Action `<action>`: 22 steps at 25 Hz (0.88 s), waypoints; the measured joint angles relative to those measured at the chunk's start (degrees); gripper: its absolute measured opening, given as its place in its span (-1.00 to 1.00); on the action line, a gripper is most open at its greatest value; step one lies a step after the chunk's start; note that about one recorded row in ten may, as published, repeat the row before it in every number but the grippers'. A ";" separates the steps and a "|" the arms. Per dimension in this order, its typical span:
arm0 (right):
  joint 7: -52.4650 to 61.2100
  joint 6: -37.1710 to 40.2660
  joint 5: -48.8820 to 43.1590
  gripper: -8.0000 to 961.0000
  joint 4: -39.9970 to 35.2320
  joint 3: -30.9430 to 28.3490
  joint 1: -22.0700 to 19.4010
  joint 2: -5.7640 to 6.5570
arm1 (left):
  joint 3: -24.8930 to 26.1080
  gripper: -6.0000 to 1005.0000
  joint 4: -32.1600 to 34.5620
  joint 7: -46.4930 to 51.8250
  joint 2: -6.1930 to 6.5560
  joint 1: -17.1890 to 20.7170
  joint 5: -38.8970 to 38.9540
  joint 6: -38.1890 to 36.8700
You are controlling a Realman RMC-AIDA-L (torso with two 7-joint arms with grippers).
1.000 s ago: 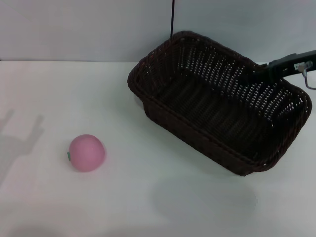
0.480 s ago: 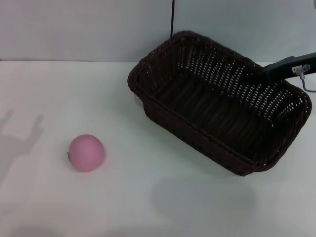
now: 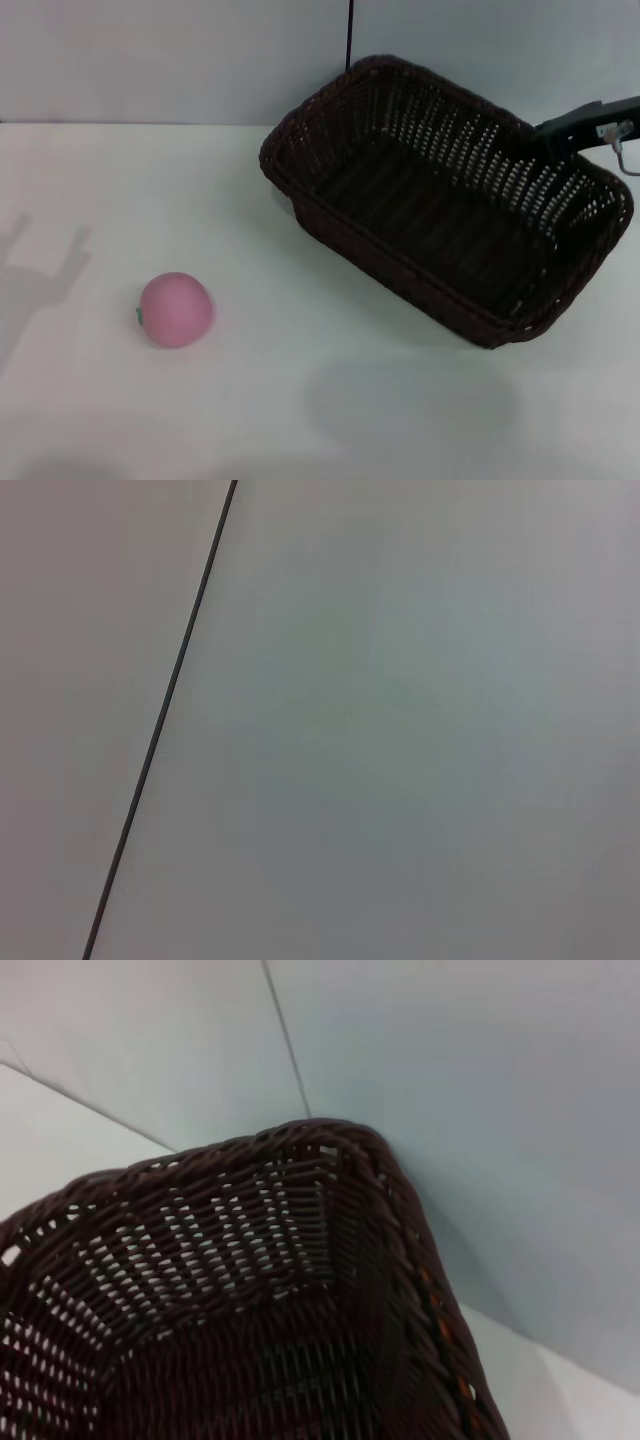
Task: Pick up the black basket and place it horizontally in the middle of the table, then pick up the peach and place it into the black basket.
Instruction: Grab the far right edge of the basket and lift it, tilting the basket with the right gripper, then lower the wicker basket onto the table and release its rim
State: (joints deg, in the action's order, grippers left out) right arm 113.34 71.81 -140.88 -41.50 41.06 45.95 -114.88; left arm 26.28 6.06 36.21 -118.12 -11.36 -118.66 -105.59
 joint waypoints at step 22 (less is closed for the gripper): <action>-36.96 21.31 1.15 -0.62 -11.10 5.40 3.73 -0.61 | -0.26 0.48 -1.08 -1.61 -0.30 1.09 -0.23 -0.35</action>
State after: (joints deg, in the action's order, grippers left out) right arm 76.38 93.12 -139.73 -52.60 46.46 49.69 -115.49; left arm 26.01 4.98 34.60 -118.43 -10.28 -118.89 -105.95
